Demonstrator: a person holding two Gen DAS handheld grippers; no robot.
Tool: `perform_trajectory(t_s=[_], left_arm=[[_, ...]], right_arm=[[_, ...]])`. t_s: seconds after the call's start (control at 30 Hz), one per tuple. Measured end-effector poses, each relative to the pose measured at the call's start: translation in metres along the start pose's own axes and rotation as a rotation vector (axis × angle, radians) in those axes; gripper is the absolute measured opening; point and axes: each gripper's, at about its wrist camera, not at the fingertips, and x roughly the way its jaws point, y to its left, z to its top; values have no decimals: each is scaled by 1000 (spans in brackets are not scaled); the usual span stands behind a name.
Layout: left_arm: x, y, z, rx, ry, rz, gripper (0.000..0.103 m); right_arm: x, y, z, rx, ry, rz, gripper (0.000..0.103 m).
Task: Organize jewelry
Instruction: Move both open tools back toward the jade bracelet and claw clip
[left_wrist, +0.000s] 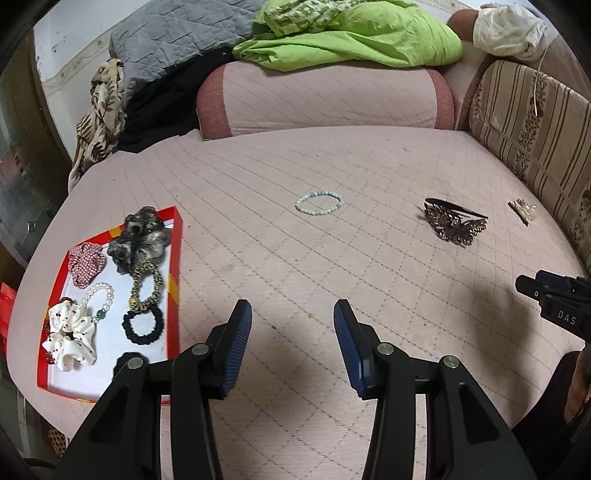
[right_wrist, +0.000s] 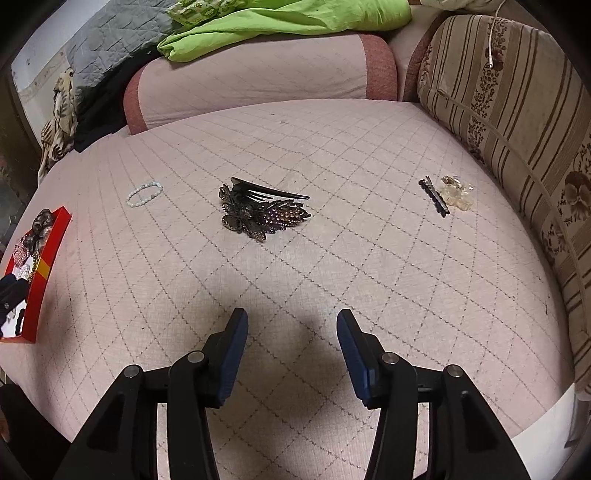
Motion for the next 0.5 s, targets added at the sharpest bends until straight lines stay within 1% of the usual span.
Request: perform_trajectory(t_s=[0.3, 0.5], left_arm=[[14, -10, -2, -14, 30, -38, 45], [24, -7, -1, -22, 48, -37, 45]], right_arm=[[3, 5, 4, -54, -9, -18, 57], [6, 6, 13, -63, -12, -28, 58]])
